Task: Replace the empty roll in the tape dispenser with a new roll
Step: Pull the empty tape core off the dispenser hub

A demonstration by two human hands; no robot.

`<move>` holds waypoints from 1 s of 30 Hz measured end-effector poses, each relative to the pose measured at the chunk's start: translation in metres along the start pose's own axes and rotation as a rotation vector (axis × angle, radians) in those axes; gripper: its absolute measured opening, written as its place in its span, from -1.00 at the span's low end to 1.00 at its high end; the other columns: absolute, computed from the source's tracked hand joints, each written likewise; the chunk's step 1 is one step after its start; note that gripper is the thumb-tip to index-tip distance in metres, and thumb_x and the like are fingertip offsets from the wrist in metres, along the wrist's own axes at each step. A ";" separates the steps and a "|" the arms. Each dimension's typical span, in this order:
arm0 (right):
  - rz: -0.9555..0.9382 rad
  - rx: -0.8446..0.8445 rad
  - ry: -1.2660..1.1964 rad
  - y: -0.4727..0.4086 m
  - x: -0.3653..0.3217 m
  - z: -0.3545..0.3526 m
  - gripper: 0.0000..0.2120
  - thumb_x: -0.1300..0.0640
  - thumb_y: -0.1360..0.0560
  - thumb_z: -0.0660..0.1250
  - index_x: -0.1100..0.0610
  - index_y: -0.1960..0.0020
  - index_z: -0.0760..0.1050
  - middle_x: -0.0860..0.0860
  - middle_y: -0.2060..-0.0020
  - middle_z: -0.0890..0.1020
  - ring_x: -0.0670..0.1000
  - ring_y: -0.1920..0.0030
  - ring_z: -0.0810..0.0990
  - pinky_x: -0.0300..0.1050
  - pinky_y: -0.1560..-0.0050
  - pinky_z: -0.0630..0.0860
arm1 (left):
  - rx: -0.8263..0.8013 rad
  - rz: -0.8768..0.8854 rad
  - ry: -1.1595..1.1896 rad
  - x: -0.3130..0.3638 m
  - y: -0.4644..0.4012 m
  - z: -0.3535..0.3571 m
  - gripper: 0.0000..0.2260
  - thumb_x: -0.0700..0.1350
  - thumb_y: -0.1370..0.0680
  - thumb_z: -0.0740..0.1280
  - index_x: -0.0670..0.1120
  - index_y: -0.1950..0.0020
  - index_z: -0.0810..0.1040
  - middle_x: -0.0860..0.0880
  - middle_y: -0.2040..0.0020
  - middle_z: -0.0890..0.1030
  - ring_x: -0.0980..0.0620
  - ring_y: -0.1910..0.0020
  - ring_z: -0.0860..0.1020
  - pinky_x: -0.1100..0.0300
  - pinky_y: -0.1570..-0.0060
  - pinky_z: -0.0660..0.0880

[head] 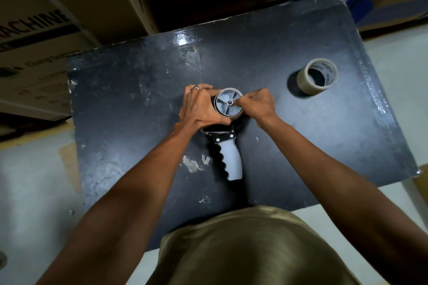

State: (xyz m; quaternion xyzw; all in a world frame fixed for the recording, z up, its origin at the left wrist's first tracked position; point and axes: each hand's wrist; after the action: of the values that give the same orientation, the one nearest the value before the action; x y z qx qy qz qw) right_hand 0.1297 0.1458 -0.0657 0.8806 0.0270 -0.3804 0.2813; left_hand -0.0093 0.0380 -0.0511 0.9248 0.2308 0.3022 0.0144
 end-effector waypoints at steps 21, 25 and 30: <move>-0.120 0.140 0.165 0.007 -0.018 -0.002 -0.68 0.11 -0.26 0.54 0.23 0.50 0.47 0.03 0.60 0.38 -0.03 0.46 0.28 -0.10 0.40 0.28 | 0.184 0.042 0.148 -0.002 0.015 0.003 -0.32 0.28 -0.06 0.52 0.10 -0.15 0.70 0.01 -0.12 0.70 0.07 -0.18 0.61 0.10 -0.24 0.44; -0.145 0.127 0.175 0.005 -0.017 -0.004 -0.59 0.11 -0.26 0.54 0.18 0.56 0.36 -0.02 0.62 0.31 -0.01 0.47 0.24 -0.09 0.34 0.36 | 0.152 0.000 0.128 -0.002 0.013 0.004 -0.30 0.32 -0.08 0.50 0.14 -0.20 0.67 0.04 -0.14 0.69 0.07 -0.17 0.61 0.09 -0.28 0.44; -0.074 0.031 0.093 0.009 -0.008 -0.007 -0.53 0.00 -0.31 0.59 0.18 0.51 0.38 0.00 0.55 0.36 -0.08 0.50 0.27 -0.28 0.48 0.28 | -0.047 -0.050 0.085 -0.005 0.002 0.001 -0.03 0.32 -0.02 0.48 0.17 -0.44 0.47 -0.06 -0.25 0.66 -0.06 -0.27 0.59 -0.02 -0.27 0.54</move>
State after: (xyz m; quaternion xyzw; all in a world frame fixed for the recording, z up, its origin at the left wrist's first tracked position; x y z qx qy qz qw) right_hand 0.1309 0.1429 -0.0526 0.9001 0.0669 -0.3494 0.2516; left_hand -0.0109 0.0342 -0.0545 0.9045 0.2471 0.3458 0.0337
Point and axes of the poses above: each hand's wrist, its own y-axis away from the middle knuckle, its own z-axis out of the palm, x = y × z
